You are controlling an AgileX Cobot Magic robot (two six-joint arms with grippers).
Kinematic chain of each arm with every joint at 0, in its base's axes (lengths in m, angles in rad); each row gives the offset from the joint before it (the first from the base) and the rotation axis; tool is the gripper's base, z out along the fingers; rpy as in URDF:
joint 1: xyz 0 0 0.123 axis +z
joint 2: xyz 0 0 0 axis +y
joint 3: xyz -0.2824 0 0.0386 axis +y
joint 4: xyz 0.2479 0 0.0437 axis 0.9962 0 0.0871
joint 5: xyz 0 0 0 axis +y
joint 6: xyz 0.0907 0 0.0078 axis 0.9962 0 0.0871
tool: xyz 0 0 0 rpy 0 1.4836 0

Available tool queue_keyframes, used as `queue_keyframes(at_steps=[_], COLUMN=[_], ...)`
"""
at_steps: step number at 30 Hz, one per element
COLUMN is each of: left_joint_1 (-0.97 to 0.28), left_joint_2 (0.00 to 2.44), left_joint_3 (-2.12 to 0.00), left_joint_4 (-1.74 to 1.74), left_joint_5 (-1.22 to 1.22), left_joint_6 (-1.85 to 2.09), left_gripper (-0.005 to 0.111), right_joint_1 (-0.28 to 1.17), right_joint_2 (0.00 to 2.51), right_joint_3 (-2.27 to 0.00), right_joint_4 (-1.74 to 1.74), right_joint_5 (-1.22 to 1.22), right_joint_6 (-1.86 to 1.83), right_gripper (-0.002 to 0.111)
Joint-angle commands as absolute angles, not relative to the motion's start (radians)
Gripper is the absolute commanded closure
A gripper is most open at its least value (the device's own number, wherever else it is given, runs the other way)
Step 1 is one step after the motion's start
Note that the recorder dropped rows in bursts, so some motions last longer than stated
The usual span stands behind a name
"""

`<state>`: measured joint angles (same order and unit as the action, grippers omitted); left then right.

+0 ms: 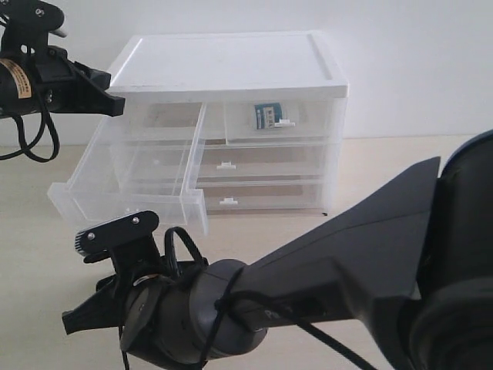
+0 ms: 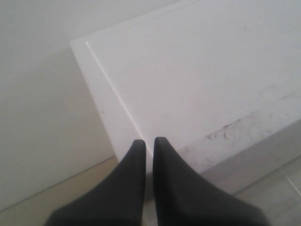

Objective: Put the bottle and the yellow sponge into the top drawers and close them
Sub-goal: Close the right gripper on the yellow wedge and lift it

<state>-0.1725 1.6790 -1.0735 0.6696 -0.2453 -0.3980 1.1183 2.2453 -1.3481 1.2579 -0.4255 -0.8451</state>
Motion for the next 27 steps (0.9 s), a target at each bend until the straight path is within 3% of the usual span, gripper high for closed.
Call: queue_keyframes(at_steps=[1,10,15,27], left_joint_1=[-0.171,-0.171,-0.171,-0.171], left_joint_2=[1.672,1.672,1.672,1.672], left_joint_3=[-1.071,-1.071,-1.071,-1.071], left_joint_4=[0.669,0.669,0.669,0.669], left_joint_5=[-0.233,-0.233,-0.233,-0.220], left_joint_6=[-0.403,-0.403,-0.403,-0.403], left_gripper=[0.103,0.103,0.103,0.103], right_joint_1=[1.114,1.128,1.167,1.177], right_joint_2=[2.241,2.180,2.076,1.947], right_joint_3=[-1.352,-1.338,-1.216,-1.137], right_joint_4=[1.311,1.429,1.433,1.427], right_joint_5=[-0.382,-0.372,-0.337,-0.011], right_joint_6=[-0.915,-1.081,-1.140,-1.253], right_gripper=[0.106,0.108,0.108,0.108])
